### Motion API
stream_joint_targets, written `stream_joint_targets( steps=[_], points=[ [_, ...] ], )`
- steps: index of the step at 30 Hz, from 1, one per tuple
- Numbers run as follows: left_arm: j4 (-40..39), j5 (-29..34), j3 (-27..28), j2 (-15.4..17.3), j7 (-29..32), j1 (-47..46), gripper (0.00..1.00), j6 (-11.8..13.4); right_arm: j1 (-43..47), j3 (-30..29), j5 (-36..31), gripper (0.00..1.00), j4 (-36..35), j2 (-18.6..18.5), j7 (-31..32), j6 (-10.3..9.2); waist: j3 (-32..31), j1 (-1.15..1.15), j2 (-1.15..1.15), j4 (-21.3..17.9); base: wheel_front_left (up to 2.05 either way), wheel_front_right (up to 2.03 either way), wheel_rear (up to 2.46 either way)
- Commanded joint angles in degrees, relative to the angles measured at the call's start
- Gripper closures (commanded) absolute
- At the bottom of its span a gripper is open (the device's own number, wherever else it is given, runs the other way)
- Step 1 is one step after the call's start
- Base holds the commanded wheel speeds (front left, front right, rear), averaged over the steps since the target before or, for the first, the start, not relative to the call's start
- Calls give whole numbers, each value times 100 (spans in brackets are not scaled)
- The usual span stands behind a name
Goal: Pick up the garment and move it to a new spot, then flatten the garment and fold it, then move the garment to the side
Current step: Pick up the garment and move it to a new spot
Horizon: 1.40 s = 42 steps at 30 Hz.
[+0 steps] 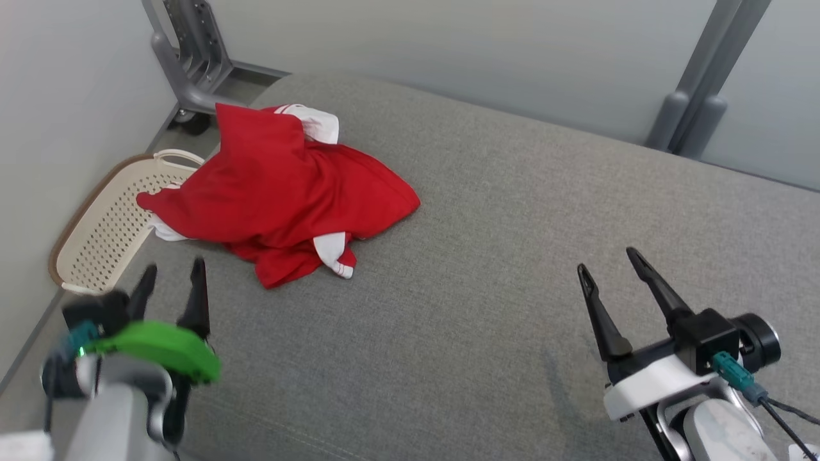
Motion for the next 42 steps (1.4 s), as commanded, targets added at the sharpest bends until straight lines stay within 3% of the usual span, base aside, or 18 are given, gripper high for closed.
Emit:
stream_joint_targets(
  steps=[1,5,10,17,26,27,28,29,36,42],
  points=[
    [72,-118,-2,96,273,-478,0,-19,-187,32,-48,0,-72,-106,-18,0,748,0,38,-267,0,0,0],
    [427,-493,-146,322,1548,-1740,0,-19,-541,214,-133,0,-245,-337,-18,0,1456,0,38,-397,0,0,0],
    [795,-1452,-141,695,2955,-3060,0,-19,-928,464,-188,0,-392,-463,-18,0,2216,0,38,-670,0,0,0],
    [1418,-1697,-207,1260,3462,-3926,0,-19,-1353,622,-238,0,-514,-412,-18,0,2862,0,38,-1060,0,0,0],
    [2295,-1982,-278,1443,3126,-4240,0,-19,-1473,597,-299,0,-530,-363,-18,0,3043,0,38,-1366,0,0,0],
    [2348,-2014,-316,1429,3079,-4266,23,-19,-1457,584,-297,0,-523,-369,-18,0,3031,0,38,-1364,0,0,0],
    [2398,-2065,-337,1410,3003,-4281,72,-19,-1439,559,-296,0,-511,-381,-18,0,3019,0,38,-1353,0,0,0],
    [2467,-2074,-364,1402,2942,-4281,100,-19,-1417,536,-295,0,-493,-392,-18,0,2996,0,38,-1332,0,0,0],
    [2188,-2532,-720,1408,2756,-4344,100,-19,-1378,447,-244,0,-451,-391,-18,0,2776,0,38,-1140,0,0,0],
    [1311,-3166,-1159,1821,2954,-4120,100,-19,-1336,415,-188,0,-454,-351,-18,0,2641,0,38,-1060,0,0,0]
  ],
)
